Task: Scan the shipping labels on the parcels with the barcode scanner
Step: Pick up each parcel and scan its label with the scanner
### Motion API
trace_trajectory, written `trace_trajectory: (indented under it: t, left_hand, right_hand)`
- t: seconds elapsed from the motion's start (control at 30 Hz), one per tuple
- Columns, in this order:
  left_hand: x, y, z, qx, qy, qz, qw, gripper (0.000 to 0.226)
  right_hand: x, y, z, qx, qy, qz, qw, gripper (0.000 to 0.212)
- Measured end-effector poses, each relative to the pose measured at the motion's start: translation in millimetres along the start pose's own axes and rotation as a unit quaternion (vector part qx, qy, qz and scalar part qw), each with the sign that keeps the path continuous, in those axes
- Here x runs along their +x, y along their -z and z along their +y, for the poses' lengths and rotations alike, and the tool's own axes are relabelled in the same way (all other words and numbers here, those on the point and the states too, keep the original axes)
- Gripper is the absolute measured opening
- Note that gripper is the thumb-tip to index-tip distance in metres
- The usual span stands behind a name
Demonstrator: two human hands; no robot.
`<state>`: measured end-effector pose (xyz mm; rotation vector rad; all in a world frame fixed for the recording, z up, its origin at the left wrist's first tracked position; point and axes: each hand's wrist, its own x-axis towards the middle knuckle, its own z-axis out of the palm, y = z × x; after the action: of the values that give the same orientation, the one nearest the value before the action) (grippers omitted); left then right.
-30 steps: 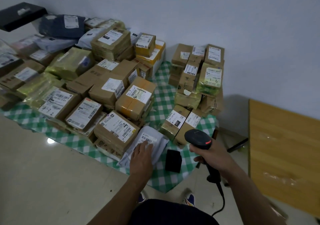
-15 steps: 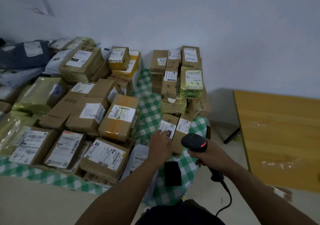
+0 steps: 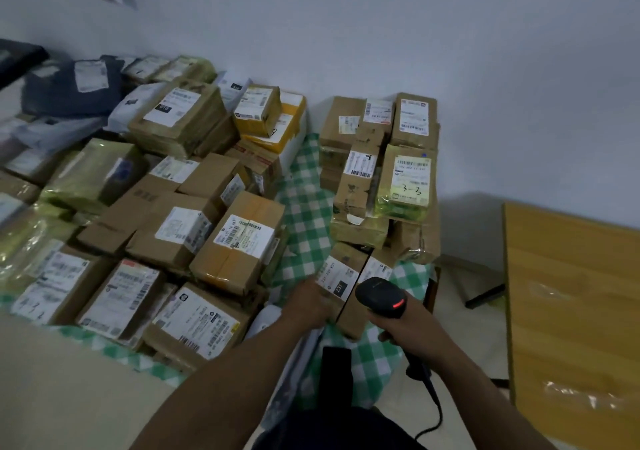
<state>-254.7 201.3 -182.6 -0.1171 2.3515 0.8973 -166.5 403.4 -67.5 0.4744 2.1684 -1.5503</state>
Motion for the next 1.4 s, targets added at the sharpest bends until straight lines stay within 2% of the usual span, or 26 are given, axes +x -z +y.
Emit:
trace_trajectory:
  t: [0.03,0.17,0.27,0.47,0.6,0.67,0.77,0.8,0.9,1.0,1.13,1.27,1.4]
  left_hand:
    - [1,0,0,-0.01,0.007,0.001,1.0,0.035]
    - [19,-14,-19,-0.062,0.023,0.006,0.998,0.077]
    - [19,-12,-13,-0.067,0.015,-0.031,0.997,0.092]
    - [18,-13,4,-0.106,-0.015,-0.105,0.989,0.073]
    - [15,-16,4,-0.113,-0.017,-0.098,0.989,0.069]
    - [11,-13,4,-0.111,-0.024,-0.077,0.991,0.08]
    - [14,-8,0,-0.115,-0.043,-0.052,0.991,0.112]
    - [9,-3,1,-0.114,-0.048,-0.049,0.991,0.11]
    - [-17,18,6,-0.125,-0.062,-0.052,0.989,0.071]
    - [-39,37,2,-0.145,-0.085,-0.057,0.984,0.058]
    - [-56,59,-10,-0.176,-0.113,-0.063,0.976,0.063]
    - [-64,71,-17,-0.168,-0.149,-0.026,0.974,0.09]
    - [-63,77,-18,-0.159,-0.16,0.012,0.974,0.099]
  right_hand:
    - [2,-1,0,0.006,0.0,0.0,1.0,0.026]
    - [6,-6,7,0.038,-0.014,0.037,0.999,0.029]
    - [6,-11,19,0.061,-0.039,0.07,0.995,0.033]
    - [4,-27,30,0.08,-0.068,0.117,0.988,0.03]
    - [3,-35,35,0.072,-0.081,0.135,0.985,0.026]
    - [5,-38,40,0.062,-0.083,0.146,0.984,0.025]
    - [8,-38,47,0.069,-0.097,0.167,0.979,0.025]
    - [9,-38,48,0.077,-0.101,0.172,0.977,0.026]
    - [8,-39,51,0.109,-0.109,0.173,0.973,0.033]
    - [6,-38,52,0.119,-0.105,0.182,0.97,0.033]
    - [-2,-33,32,0.101,-0.052,0.189,0.976,0.029]
    - [-20,-28,0,0.056,0.002,0.175,0.983,0.032]
    - [-37,-27,-26,-0.014,0.025,0.142,0.989,0.025]
